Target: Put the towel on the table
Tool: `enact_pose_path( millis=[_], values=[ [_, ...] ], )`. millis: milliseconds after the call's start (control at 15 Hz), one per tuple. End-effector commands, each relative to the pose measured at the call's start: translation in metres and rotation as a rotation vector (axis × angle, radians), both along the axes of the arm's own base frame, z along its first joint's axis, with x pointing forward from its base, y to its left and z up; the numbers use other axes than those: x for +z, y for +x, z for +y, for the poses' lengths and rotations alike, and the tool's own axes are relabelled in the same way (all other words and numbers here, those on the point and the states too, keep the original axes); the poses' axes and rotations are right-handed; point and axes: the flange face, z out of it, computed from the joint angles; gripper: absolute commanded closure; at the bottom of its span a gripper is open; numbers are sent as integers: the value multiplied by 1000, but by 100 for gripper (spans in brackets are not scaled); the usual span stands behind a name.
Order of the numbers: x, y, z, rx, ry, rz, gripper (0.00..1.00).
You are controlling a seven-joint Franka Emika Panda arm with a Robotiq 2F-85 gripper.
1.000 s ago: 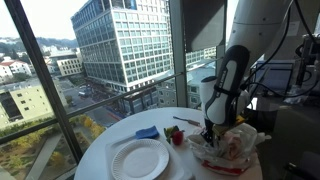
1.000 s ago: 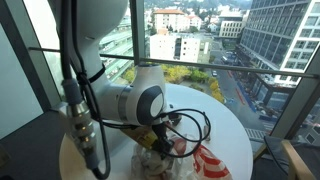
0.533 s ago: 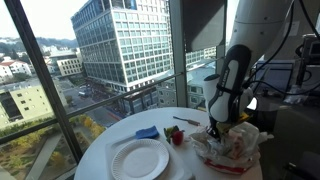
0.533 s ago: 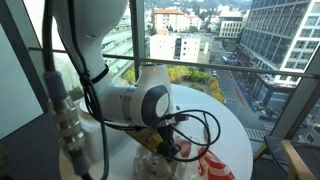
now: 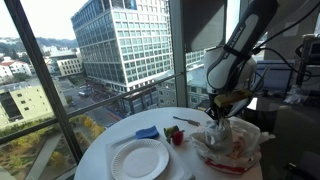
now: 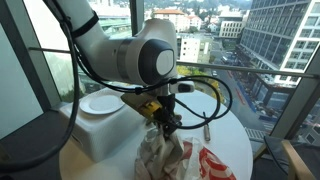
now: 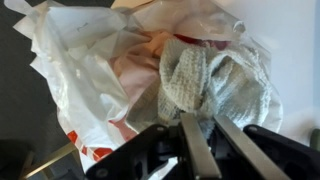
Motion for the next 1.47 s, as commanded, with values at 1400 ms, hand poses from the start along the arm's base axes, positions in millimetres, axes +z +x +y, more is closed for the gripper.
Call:
enact_pose_path(
  millis=[1400],
  values=[
    [85,-138,184,746,417,347,94]
  ],
)
